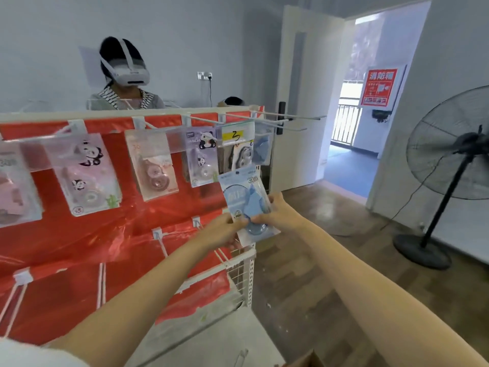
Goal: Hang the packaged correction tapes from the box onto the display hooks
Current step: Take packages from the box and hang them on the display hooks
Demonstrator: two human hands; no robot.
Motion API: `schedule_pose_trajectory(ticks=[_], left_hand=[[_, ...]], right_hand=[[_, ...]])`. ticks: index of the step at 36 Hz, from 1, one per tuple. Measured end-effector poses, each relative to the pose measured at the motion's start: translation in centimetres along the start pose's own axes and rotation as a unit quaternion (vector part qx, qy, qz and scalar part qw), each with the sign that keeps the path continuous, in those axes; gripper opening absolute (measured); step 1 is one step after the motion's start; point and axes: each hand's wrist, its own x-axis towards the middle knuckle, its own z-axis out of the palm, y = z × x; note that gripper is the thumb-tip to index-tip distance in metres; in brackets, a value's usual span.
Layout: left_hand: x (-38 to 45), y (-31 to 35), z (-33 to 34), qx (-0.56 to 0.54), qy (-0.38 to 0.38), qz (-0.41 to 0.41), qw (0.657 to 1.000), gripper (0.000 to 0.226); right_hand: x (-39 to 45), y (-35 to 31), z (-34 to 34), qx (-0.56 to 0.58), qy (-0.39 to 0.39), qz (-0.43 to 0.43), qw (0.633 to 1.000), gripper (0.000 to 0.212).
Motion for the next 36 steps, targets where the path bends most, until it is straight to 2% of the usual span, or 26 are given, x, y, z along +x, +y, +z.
schedule_pose_trajectory(ticks=[4, 6, 9, 12, 17, 22, 32, 36], left_hand=[[3.5, 1.3, 2.2, 0.109, -0.034, 0.002, 0.993, 0.011], [5.1, 1.6, 3.1, 0.179, -0.043, 0.014, 0.983, 0.008], [6.8, 2.4, 4.7, 0.242, -0.033, 0.024, 0.970, 0.022], [8.5, 3.5, 6.3, 0.249, -0.006, 0.043, 0.968, 0.026], [10.7, 5.3, 8.0, 0.257, 0.055, 0.066, 0.962, 0.024], [12.2, 6.2, 8.7, 0.263, 0.095, 0.062, 0.958, 0.024], [14.7, 6.7, 10.3, 0.268, 0.113, 0.077, 0.954, 0.022], [15.3, 6.5, 11.0, 0.276, 0.112, 0.082, 0.951, 0.019]], right_hand=[[2.5, 1.3, -4.0, -0.003, 0.002, 0.000, 1.000, 0.066], [3.6, 2.0, -5.9, 0.015, 0.015, -0.008, 1.000, 0.059], [4.7, 2.4, -8.5, 0.053, 0.034, -0.029, 0.998, 0.054], [6.0, 2.9, -10.7, 0.058, 0.062, -0.056, 0.995, 0.060], [7.4, 3.9, -13.7, 0.065, 0.090, -0.071, 0.991, 0.049], [8.2, 4.9, -15.5, 0.087, 0.091, -0.077, 0.989, 0.053], [8.3, 6.1, -17.2, 0.091, 0.082, -0.071, 0.990, 0.053], [9.2, 6.0, -17.4, 0.137, 0.068, -0.061, 0.986, 0.046]])
